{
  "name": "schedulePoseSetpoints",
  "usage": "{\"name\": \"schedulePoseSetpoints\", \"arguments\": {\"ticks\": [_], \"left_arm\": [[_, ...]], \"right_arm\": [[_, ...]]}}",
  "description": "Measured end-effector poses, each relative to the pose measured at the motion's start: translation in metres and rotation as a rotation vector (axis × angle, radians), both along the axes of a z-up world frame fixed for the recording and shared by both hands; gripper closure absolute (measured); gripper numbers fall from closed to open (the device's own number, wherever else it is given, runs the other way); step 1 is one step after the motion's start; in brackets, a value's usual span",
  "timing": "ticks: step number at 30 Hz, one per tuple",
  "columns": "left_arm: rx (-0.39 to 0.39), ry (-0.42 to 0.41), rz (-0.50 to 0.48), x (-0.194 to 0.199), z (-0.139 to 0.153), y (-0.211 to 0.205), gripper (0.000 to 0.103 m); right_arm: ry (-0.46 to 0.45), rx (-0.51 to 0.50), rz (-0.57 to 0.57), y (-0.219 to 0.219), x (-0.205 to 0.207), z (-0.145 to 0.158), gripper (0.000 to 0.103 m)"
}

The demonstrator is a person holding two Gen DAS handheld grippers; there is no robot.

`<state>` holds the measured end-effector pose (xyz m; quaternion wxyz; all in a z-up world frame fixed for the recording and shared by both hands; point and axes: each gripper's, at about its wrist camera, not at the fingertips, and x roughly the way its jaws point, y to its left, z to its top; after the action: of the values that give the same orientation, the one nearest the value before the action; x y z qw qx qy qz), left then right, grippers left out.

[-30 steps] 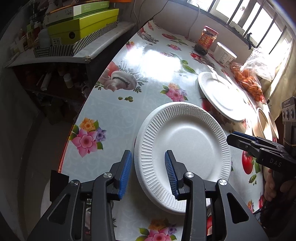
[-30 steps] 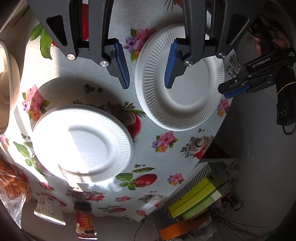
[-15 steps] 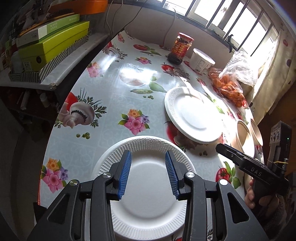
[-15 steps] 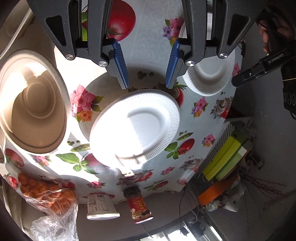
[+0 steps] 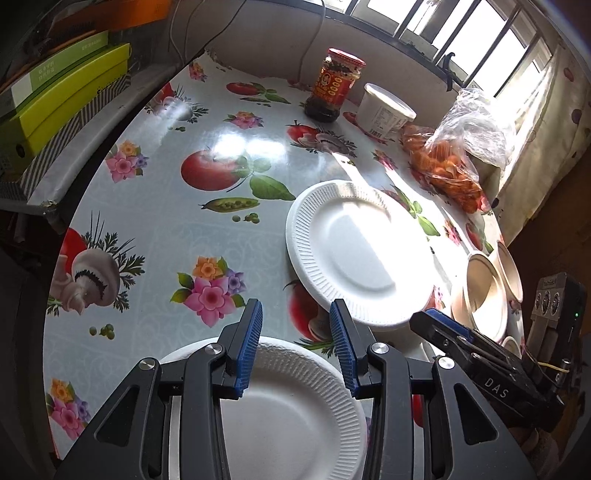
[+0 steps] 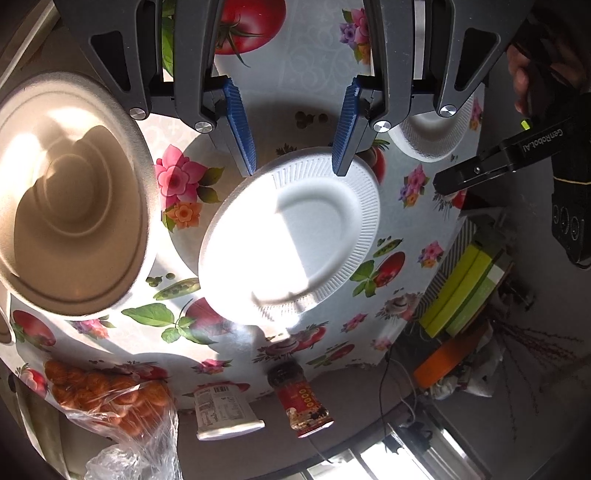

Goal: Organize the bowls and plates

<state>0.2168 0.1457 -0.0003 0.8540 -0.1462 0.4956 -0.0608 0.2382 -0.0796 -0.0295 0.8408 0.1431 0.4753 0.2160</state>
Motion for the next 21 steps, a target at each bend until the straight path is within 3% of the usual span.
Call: {"name": "schedulePoseSetpoints", "arguments": {"ticks": [21], "left_arm": [[0.024, 0.096, 0.001, 0.057, -0.028, -0.012, 0.064]], "right_arm": [[0.035, 0.051, -0.118, -0.03, 0.025, -0.015, 0.06]]}}
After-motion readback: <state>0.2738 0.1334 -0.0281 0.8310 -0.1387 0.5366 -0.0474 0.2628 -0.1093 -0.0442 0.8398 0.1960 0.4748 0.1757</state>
